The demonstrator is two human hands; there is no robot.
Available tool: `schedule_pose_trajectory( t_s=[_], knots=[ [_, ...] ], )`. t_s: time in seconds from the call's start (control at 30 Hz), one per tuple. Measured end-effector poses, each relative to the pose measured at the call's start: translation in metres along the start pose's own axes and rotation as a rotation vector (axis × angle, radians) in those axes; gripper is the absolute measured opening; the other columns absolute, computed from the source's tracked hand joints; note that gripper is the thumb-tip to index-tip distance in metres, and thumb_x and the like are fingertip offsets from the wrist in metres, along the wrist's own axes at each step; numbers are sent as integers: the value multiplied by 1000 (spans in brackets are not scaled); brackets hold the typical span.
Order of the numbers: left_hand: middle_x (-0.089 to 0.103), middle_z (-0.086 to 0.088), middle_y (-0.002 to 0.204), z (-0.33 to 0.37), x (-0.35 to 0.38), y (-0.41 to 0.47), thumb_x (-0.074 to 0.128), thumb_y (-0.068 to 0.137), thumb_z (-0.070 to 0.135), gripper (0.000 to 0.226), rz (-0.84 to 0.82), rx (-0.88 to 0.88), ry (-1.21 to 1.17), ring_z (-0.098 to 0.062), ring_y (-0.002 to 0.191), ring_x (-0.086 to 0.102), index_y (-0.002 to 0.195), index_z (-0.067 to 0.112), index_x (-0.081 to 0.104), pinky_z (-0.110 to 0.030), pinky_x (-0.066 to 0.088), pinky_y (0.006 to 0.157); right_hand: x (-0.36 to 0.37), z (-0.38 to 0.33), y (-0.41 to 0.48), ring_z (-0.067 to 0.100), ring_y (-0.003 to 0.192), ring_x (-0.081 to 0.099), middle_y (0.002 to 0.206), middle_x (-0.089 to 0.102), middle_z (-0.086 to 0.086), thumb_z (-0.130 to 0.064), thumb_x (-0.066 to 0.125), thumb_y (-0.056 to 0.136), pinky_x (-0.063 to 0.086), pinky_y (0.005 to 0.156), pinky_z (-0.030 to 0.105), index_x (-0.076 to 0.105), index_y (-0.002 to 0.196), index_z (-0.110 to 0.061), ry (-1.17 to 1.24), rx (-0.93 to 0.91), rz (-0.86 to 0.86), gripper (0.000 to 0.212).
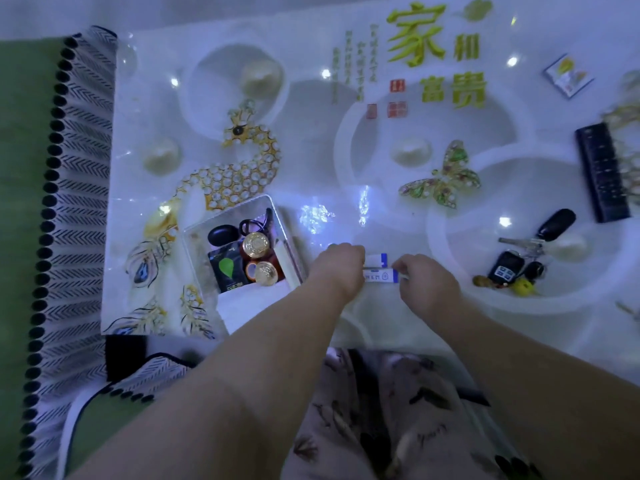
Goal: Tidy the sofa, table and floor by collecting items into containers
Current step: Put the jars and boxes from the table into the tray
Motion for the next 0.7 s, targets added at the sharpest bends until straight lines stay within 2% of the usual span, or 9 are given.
schedule_pose_trajectory(
  t_s=[0.13, 0.27, 0.4, 0.53, 0.7],
  knots=[
    [48, -8, 126, 12, 23, 17, 60, 88, 20, 42, 25, -58, 193, -28, 119, 45, 126, 13, 43, -37, 40, 79, 7, 24, 2, 25, 108, 57, 111, 62, 5, -7, 50, 82, 47, 89, 36, 62, 113, -21, 37, -49, 5, 36],
    [46, -7, 124, 16, 40, 28, 68, 82, 24, 53, 79, -132, 235, -27, 116, 46, 126, 13, 39, -34, 32, 72, 10, 35, 9, 23, 106, 58, 109, 62, 4, -7, 51, 83, 47, 88, 35, 63, 113, -20, 54, -106, 26, 35],
    [51, -7, 120, 16, 49, 34, 64, 83, 17, 47, 129, -148, 269, -27, 111, 49, 123, 12, 40, -34, 32, 70, 12, 40, 13, 21, 108, 57, 111, 62, 2, -7, 51, 85, 47, 90, 34, 63, 114, -20, 86, -117, 34, 34],
    [55, -6, 119, 15, 53, 36, 61, 83, 14, 43, 93, -164, 208, -27, 113, 50, 122, 14, 45, -32, 33, 71, 12, 41, 16, 23, 109, 57, 111, 61, 4, -6, 50, 85, 46, 89, 34, 62, 115, -19, 81, -118, 21, 35],
    [58, -5, 117, 18, 49, 31, 49, 87, 9, 29, 100, -128, 204, -26, 114, 51, 115, 17, 53, -31, 35, 73, 12, 37, 10, 23, 110, 57, 111, 61, 3, -6, 51, 85, 46, 90, 33, 62, 114, -20, 65, -104, 9, 35]
  ],
)
Point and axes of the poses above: each hand's wrist, its own y-axis towards the middle knuckle, its own x-axis out of the palm, z = x × y, the point moved 2 cm from there along y, towards the middle knuckle
